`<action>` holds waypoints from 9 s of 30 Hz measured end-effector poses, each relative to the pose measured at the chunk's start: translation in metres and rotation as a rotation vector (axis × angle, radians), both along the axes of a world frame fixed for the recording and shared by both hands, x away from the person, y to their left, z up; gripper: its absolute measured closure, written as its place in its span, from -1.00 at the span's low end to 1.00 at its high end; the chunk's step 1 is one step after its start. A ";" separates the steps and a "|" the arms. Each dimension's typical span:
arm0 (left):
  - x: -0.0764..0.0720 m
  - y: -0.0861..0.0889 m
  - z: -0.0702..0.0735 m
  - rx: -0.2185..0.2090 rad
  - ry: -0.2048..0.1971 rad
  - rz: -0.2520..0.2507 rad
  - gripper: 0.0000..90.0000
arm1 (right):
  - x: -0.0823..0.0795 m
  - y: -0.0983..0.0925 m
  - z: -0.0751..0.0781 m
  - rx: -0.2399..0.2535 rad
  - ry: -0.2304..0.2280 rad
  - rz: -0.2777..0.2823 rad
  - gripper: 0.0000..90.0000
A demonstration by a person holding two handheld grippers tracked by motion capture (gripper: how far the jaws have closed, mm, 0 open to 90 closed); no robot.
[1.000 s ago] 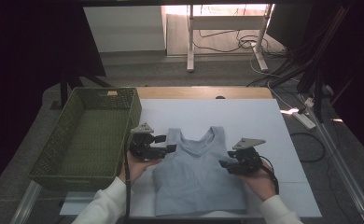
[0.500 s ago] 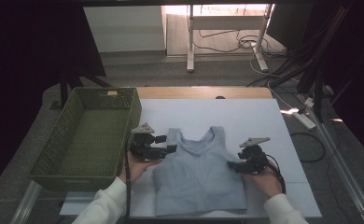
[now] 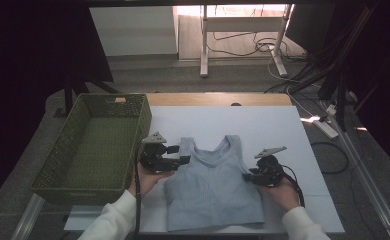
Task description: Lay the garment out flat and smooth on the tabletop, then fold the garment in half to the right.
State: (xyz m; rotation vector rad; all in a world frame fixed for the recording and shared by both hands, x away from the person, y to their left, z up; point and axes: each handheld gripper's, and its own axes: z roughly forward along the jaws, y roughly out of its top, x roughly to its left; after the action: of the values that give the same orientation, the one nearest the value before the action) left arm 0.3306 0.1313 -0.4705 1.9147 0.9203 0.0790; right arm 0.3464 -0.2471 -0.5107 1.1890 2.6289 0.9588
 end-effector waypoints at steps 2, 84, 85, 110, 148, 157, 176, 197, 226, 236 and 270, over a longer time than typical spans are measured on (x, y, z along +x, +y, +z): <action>0.000 0.000 0.000 0.001 0.001 0.000 -0.29 | -0.001 0.001 0.000 -0.002 -0.001 0.011 0.73; 0.001 -0.001 -0.001 0.003 0.002 0.001 -0.29 | -0.008 -0.012 0.009 -0.023 -0.122 -0.058 0.75; 0.001 -0.001 -0.001 0.004 0.001 0.001 -0.29 | -0.007 -0.010 0.008 -0.032 -0.125 -0.053 0.75; 0.004 0.002 -0.004 -0.004 0.012 0.005 -0.29 | -0.022 -0.001 0.040 0.092 -0.251 0.013 -0.06; 0.003 -0.002 -0.004 0.011 0.005 -0.005 -0.30 | -0.056 0.063 0.044 0.194 -0.271 0.252 -0.10; 0.003 -0.003 -0.006 0.012 0.011 -0.005 -0.31 | -0.059 0.073 0.042 0.196 -0.268 0.277 -0.10; 0.018 -0.019 -0.009 0.024 0.011 0.025 -0.42 | -0.062 0.078 0.040 0.187 -0.256 0.299 -0.10; 0.056 -0.034 -0.037 0.081 0.111 0.052 -0.50 | -0.067 0.080 0.037 0.161 -0.259 0.305 -0.12; 0.062 -0.040 -0.060 0.187 0.208 0.048 -0.37 | -0.067 0.081 0.035 0.144 -0.261 0.313 -0.12; 0.058 -0.046 -0.056 0.187 0.200 0.020 -0.40 | -0.067 0.080 0.035 0.140 -0.263 0.310 -0.12; 0.044 -0.065 -0.060 0.303 0.105 0.001 0.77 | -0.068 0.083 0.036 0.136 -0.268 0.319 -0.12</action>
State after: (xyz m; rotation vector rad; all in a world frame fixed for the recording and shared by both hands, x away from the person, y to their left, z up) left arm 0.3742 0.0666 -0.5302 2.2156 1.0255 0.1246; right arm 0.2785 -0.1638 -0.4749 0.6139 2.6097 1.2667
